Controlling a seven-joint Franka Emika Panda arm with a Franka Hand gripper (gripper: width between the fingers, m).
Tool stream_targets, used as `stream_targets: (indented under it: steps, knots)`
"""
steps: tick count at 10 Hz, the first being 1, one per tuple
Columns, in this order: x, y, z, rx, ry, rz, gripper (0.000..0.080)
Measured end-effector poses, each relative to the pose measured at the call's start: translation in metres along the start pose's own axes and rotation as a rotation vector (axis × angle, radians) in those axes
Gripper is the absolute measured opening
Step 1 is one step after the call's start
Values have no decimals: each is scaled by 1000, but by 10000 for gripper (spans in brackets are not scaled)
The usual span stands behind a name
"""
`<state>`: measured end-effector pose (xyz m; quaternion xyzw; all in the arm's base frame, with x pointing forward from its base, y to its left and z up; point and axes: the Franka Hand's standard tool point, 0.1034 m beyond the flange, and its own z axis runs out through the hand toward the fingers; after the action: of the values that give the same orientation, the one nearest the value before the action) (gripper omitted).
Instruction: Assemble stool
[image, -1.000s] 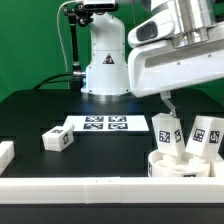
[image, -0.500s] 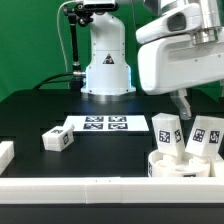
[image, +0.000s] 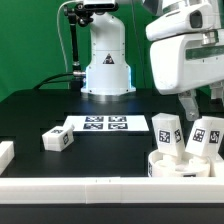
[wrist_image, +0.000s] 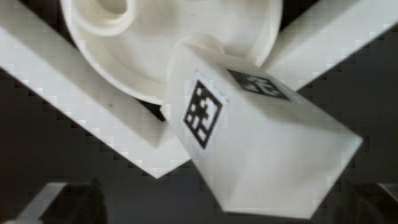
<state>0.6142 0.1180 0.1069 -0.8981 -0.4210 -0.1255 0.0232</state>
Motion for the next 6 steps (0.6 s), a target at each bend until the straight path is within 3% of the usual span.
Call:
stream_targets:
  steps: [1,6]
  knots:
    - [2,-2,1,-24,4,-127,648]
    - [-3,-1,4,-40,-42,-546,648]
